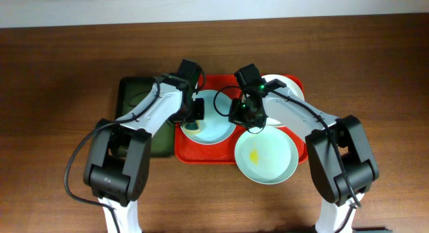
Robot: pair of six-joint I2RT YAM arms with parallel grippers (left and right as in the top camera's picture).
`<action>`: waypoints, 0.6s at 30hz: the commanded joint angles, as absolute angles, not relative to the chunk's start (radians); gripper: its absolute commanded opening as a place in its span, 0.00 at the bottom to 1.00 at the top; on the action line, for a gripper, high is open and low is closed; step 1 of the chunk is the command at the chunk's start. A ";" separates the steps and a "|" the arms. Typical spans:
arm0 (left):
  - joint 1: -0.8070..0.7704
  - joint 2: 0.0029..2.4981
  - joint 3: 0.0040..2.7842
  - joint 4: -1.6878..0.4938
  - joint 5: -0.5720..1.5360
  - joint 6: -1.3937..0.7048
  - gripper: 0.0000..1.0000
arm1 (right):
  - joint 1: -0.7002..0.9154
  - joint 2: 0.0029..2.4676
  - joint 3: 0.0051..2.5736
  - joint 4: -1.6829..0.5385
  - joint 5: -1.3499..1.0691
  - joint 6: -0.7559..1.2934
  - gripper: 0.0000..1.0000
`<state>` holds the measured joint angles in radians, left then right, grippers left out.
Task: Clean dirty plates on tray and stack at the side
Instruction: 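Scrub the light blue plate's yellow smear with the sponge, then return the sponge in the left gripper to the green tray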
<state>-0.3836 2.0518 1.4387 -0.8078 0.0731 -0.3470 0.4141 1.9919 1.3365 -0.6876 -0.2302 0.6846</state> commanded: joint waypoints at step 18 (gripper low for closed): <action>-0.370 1.951 1.683 -0.985 -0.080 -0.297 0.00 | 0.425 2.004 1.328 -0.695 -0.197 0.686 0.17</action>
